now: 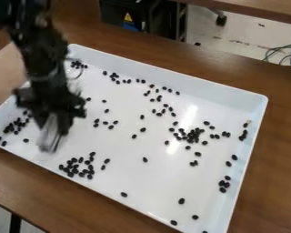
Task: Sweep into pile
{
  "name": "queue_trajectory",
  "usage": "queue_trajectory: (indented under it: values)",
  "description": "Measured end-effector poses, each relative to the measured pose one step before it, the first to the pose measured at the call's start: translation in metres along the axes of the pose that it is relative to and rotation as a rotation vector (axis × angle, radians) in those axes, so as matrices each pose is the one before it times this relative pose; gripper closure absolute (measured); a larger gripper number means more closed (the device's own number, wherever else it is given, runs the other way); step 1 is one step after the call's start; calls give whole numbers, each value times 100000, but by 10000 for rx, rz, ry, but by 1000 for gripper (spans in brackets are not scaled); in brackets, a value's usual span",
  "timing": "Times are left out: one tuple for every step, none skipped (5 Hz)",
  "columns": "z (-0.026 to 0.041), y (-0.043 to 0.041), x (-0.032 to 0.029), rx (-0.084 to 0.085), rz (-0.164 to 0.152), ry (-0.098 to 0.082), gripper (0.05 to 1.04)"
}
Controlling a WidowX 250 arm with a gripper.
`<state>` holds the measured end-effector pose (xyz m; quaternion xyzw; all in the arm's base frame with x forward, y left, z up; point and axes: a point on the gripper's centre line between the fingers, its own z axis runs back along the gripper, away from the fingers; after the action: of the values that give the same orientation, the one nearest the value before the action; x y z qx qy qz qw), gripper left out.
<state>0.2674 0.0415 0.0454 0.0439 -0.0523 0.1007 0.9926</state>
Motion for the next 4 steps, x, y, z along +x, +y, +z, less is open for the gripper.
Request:
queue_trajectory:
  values:
    - [3879, -3821, -957, -125, -1610, -743, 720]
    - [1282, -4824, -1126, -332, -1314, -15, 720]
    - [167, -4395, -1167, -535, 1, 289, 720]
    - [-1121, -3453, -1162, -489, 115, 425, 720]
